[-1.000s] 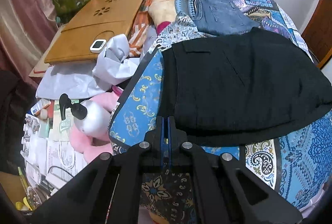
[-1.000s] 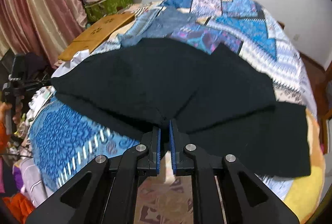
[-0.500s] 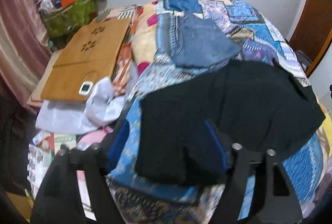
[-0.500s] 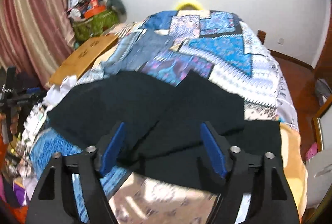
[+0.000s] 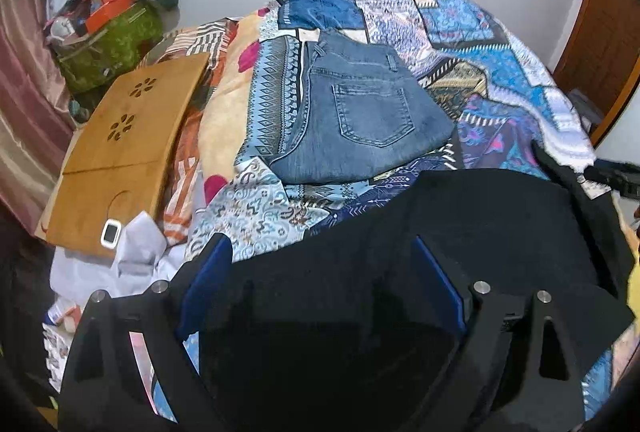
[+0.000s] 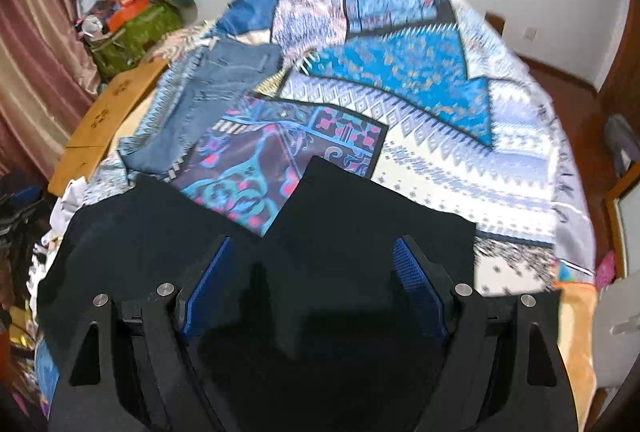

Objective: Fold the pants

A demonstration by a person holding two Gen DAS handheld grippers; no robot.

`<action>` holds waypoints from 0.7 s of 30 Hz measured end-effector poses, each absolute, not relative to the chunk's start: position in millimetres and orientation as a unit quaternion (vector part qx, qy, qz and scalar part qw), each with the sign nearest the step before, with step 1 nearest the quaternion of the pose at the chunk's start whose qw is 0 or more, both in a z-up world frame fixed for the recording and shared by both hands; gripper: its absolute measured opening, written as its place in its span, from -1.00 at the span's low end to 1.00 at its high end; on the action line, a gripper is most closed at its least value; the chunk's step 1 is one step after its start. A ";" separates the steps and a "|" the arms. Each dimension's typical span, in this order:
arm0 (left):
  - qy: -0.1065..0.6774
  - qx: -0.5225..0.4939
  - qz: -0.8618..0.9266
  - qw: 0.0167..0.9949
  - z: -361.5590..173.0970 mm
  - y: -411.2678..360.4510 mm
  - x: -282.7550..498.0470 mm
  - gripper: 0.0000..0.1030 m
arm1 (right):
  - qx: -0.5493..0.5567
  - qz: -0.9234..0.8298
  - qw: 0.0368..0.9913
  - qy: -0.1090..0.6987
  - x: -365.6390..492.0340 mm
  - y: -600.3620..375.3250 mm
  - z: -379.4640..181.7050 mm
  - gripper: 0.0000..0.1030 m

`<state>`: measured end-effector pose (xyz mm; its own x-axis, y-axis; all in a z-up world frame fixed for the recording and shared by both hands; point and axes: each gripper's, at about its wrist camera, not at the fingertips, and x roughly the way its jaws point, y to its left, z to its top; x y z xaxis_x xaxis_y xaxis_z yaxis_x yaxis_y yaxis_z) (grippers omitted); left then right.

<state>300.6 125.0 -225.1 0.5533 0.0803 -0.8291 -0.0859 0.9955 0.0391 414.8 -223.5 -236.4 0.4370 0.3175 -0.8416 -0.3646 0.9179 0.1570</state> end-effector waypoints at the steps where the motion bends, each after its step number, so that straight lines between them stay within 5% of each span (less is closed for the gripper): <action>1: 0.474 -0.001 0.046 0.879 -229.4 123.9 305.1 0.76 | -0.023 0.201 0.845 0.496 421.6 -220.9 -239.9 0.53; 12: 0.511 -0.009 0.042 0.858 -275.3 121.8 330.6 0.76 | -0.015 0.189 0.820 0.540 476.5 -204.7 -288.8 0.41; 15: 0.516 -0.005 0.043 0.856 -281.2 118.1 330.0 0.76 | -0.002 0.187 0.828 0.529 479.5 -214.6 -286.3 -0.05; 18: 0.517 0.013 0.041 0.855 -281.4 109.6 328.7 0.76 | 0.007 0.174 0.831 0.529 480.9 -227.0 -283.4 -0.80; 21: 0.515 0.027 0.032 0.856 -272.2 100.0 326.5 0.76 | 0.025 0.173 0.831 0.528 482.0 -240.6 -278.4 -0.82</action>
<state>326.5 100.0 -272.2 0.4674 0.0828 -0.8802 -0.0279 0.9965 0.0789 482.0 -240.6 -278.4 0.3824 0.3133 -0.8693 -0.2609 0.9391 0.2237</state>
